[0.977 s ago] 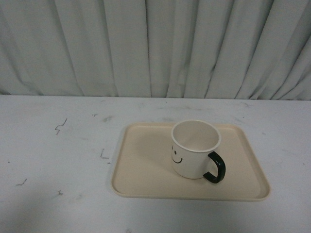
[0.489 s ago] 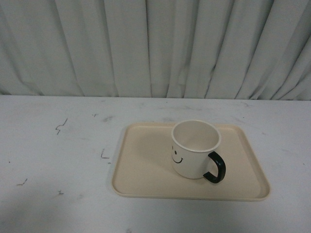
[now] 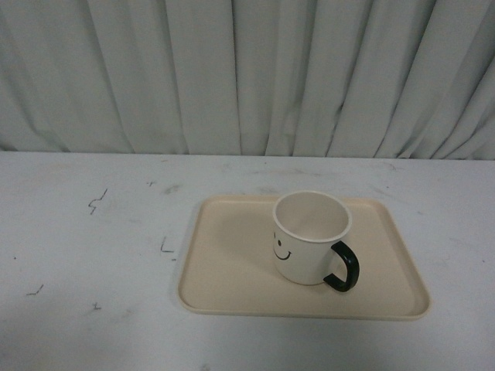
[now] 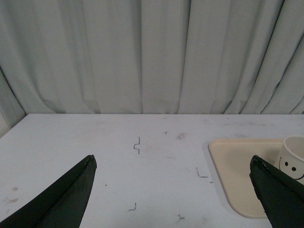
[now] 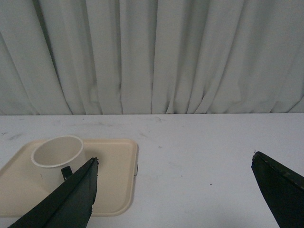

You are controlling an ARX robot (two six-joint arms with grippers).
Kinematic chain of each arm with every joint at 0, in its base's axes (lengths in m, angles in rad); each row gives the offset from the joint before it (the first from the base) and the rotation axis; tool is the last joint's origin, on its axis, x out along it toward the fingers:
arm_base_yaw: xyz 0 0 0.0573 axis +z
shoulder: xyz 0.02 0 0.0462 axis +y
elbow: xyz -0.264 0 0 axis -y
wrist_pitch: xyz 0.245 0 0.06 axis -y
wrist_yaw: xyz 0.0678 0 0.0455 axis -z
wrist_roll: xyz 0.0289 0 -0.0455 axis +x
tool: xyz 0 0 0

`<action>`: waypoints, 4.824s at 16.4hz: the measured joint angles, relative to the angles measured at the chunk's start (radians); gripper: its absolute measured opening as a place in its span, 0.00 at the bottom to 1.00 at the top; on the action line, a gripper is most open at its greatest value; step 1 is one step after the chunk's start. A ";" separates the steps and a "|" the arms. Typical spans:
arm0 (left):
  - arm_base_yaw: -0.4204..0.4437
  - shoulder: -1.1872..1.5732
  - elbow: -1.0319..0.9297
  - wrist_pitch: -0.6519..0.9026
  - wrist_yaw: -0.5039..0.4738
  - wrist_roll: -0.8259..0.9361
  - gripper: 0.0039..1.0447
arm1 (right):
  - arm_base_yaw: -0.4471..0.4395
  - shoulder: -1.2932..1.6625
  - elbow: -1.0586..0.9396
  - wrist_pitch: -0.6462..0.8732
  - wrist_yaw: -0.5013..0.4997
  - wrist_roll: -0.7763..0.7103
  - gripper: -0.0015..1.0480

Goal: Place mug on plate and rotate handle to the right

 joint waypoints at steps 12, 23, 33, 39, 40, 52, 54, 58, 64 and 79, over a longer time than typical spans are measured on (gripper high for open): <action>0.000 0.000 0.000 0.001 0.000 0.000 0.94 | -0.009 0.941 0.555 -0.114 -0.358 -0.068 0.94; 0.000 0.000 0.000 0.000 0.000 0.000 0.94 | 0.198 1.714 1.128 -0.319 -0.294 -0.216 0.94; 0.000 0.000 0.000 0.000 0.000 0.000 0.94 | 0.211 1.981 1.285 -0.332 -0.224 -0.097 0.94; 0.000 0.000 0.000 0.000 0.000 0.000 0.94 | 0.254 2.098 1.390 -0.349 -0.206 0.049 0.94; 0.000 0.000 0.000 0.000 0.000 0.000 0.94 | 0.266 2.119 1.403 -0.365 -0.209 0.079 0.94; 0.000 0.000 0.000 0.000 0.000 0.000 0.94 | 0.249 2.183 1.609 -0.721 -0.249 -0.060 0.03; 0.000 0.000 0.000 0.000 0.000 0.000 0.94 | 0.229 2.181 1.664 -0.760 -0.267 -0.226 0.03; 0.000 0.000 0.000 0.000 0.000 0.000 0.94 | 0.208 2.180 1.751 -0.915 -0.322 -0.547 0.03; 0.000 0.000 0.000 0.000 0.000 0.000 0.94 | 0.234 2.244 1.875 -1.067 -0.352 -0.876 0.03; 0.000 0.000 0.000 0.000 0.000 0.000 0.94 | 0.283 2.462 2.092 -1.083 -0.140 -0.690 0.08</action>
